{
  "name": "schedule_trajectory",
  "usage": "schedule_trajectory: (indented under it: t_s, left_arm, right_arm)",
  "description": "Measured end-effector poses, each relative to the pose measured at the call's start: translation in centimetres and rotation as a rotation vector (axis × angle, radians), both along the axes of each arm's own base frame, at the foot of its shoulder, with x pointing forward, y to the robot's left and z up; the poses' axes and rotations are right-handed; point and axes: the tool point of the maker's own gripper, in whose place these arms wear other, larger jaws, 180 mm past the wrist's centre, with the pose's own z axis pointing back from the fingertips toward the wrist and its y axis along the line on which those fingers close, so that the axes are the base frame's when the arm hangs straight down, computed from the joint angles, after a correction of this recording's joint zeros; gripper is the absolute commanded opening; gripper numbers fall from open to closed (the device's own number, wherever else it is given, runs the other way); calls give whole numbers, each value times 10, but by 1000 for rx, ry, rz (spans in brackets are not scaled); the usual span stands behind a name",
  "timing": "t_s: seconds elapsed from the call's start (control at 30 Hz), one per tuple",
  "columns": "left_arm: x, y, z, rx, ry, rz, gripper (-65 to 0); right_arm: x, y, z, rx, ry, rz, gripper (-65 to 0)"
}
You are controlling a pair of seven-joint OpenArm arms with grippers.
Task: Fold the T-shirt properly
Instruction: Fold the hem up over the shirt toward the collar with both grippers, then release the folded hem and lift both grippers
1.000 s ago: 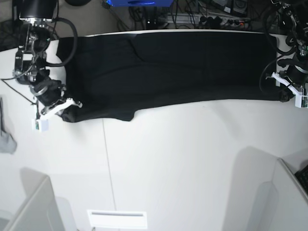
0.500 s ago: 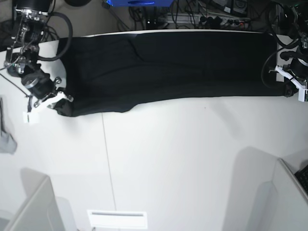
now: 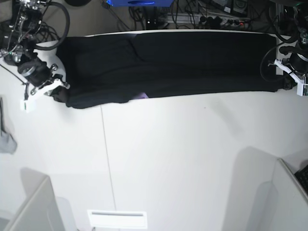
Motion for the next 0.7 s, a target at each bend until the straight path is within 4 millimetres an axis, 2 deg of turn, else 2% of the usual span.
schedule_trajectory:
  t_s: [0.17, 0.27, 0.37, 0.57, 0.7]
  left_arm:
    - [-9, 0, -6, 0, 31, 0, -650]
    - [-12, 0, -7, 0, 39, -2, -650]
    - [-14, 0, -9, -3, 43, -1, -650]
    - [-24, -1, -14, -5, 70, -1, -650]
    - [-31, -1, -18, -4, 95, 1, -650]
  right_arm:
    - [-10, 0, -7, 41, 28, -43, -650]
    - [-24, -10, -13, 40, 88, -69, -650]
    - [-27, -15, -5, 42, 82, -91, -650]
    - [-39, -12, -11, 59, 123, -91, -650]
    - [-59, -4, -25, 84, 183, -100, -650]
